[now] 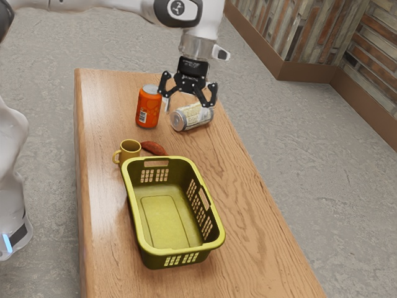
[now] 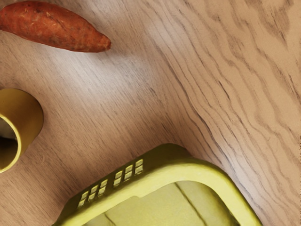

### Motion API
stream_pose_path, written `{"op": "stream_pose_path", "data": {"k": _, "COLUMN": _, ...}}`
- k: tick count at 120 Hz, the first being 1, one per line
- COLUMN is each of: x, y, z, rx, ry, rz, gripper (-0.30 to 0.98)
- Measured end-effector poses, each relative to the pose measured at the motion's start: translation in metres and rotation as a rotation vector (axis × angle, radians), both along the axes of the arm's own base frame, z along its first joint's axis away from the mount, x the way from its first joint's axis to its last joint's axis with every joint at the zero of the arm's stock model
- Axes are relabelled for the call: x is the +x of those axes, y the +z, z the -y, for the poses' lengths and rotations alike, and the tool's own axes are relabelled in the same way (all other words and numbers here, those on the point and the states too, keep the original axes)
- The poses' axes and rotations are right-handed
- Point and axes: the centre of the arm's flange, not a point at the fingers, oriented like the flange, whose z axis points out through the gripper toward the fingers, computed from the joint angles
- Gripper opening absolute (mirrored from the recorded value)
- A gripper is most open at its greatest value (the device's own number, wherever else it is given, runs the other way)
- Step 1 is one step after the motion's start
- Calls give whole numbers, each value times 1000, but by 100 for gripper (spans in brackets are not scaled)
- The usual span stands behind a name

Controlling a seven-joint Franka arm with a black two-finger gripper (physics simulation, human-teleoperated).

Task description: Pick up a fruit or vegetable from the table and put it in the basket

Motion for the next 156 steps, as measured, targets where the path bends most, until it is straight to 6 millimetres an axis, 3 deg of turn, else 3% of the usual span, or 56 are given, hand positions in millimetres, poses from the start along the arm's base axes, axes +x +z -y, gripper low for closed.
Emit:
{"op": "stream_pose_path", "data": {"k": 6, "x": -12, "y": 9, "z": -4, "rx": 13, "ry": -24, "rz": 35, "gripper": 69}}
{"op": "stream_pose_path", "data": {"k": 20, "x": -23, "y": 18, "z": 9, "rx": 37, "ry": -139, "rz": 87, "gripper": 69}}
{"op": "stream_pose_path", "data": {"k": 32, "x": -23, "y": 18, "z": -4, "rx": 61, "ry": -257, "rz": 124, "gripper": 69}}
{"op": "stream_pose_path", "data": {"k": 46, "x": -25, "y": 11, "z": -20, "rx": 87, "ry": -388, "rz": 146, "gripper": 69}}
{"op": "stream_pose_path", "data": {"k": 64, "x": -75, "y": -17, "z": -3, "rx": 77, "ry": -565, "rz": 152, "gripper": 68}}
{"op": "stream_pose_path", "data": {"k": 80, "x": -85, "y": -27, "z": 4, "rx": 48, "ry": -714, "rz": 201, "gripper": 68}}
{"op": "stream_pose_path", "data": {"k": 100, "x": -89, "y": -44, "z": -9, "rx": 20, "ry": -834, "rz": 233, "gripper": 68}}
{"op": "stream_pose_path", "data": {"k": 115, "x": -95, "y": -50, "z": -53, "rx": 18, "ry": -865, "rz": 263, "gripper": 68}}
{"op": "stream_pose_path", "data": {"k": 137, "x": -93, "y": -71, "z": -89, "rx": 16, "ry": -997, "rz": 245, "gripper": 69}}
{"op": "stream_pose_path", "data": {"k": 156, "x": -86, "y": -79, "z": -86, "rx": 3, "ry": -1171, "rz": 268, "gripper": 69}}
